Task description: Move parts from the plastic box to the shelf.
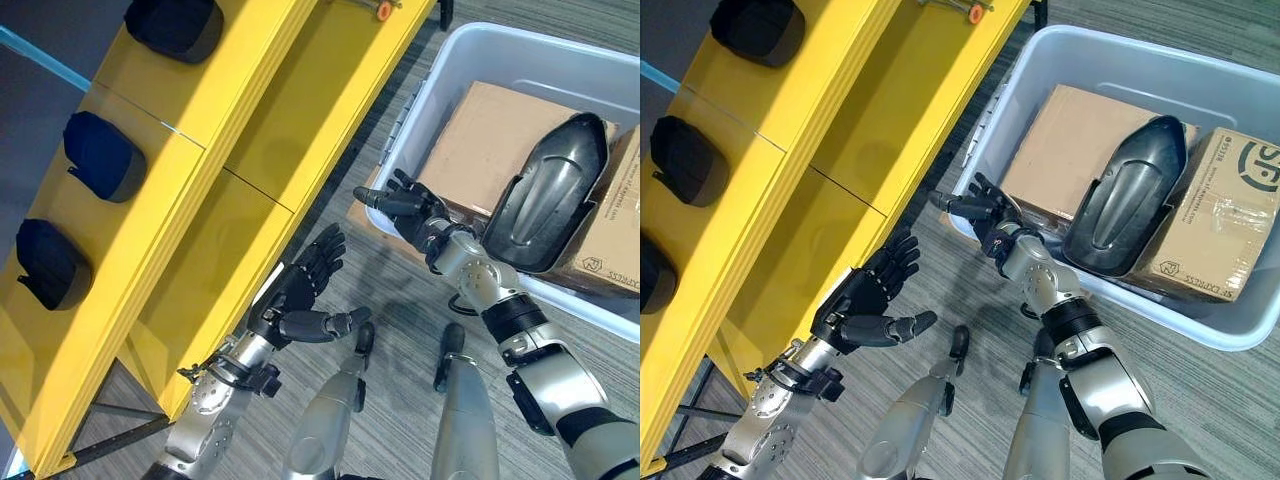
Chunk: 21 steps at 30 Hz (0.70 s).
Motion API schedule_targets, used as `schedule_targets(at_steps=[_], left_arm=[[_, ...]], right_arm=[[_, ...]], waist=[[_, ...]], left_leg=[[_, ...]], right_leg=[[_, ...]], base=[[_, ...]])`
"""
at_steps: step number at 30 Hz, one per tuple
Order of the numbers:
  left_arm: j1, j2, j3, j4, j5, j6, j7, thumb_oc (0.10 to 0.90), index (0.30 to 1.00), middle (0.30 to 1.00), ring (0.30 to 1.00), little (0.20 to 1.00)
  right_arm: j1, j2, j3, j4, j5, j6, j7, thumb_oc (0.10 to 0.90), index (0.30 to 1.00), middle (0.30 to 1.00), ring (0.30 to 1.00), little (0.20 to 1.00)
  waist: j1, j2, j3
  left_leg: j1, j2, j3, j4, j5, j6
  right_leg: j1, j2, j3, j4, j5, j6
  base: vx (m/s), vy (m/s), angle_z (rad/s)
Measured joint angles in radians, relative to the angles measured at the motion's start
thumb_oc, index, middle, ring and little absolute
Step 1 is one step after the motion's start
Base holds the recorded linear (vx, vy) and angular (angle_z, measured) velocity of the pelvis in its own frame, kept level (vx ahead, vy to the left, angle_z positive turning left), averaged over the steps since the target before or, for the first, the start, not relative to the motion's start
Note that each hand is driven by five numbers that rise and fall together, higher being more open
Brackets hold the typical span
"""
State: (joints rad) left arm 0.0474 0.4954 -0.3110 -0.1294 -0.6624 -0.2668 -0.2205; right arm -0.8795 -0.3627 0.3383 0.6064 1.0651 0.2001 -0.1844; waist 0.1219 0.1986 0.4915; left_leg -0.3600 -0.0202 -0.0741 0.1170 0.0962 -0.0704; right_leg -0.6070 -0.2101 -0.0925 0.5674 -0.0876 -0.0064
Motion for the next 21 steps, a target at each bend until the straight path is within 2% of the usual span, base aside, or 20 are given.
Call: schedule_targets(at_steps=[15,21], left_arm=[[0.015,0.004,0.003,0.0,-0.002,0.007,0.021,0.9,1.0,1.0,1.0,1.0],[0.028,0.01,0.002,0.004,-0.002,0.008,0.061,0.9,1.0,1.0,1.0,1.0]], right_arm=[[-0.039,-0.031,-0.018,0.074,0.058,-0.036,0.001,0.9,1.0,1.0,1.0,1.0],[-0.037,-0.035,-0.014,0.076,0.06,-0.046,-0.002,0.9,1.0,1.0,1.0,1.0]], waist=[[0.048,0.0,0.0],[0.05,0.0,0.0]], left_leg=[[-0.024,-0.005,-0.029,0.039,-0.007,-0.001],[-0.042,-0.002,-0.042,0.071,-0.019,-0.002]], right_leg=[[0.026,-0.023,-0.051,-0.002,-0.018,0.008],[0.036,-0.026,-0.073,0.001,-0.02,0.004]], base=[[0.07,0.029,0.1],[0.03,-0.001,0.08]])
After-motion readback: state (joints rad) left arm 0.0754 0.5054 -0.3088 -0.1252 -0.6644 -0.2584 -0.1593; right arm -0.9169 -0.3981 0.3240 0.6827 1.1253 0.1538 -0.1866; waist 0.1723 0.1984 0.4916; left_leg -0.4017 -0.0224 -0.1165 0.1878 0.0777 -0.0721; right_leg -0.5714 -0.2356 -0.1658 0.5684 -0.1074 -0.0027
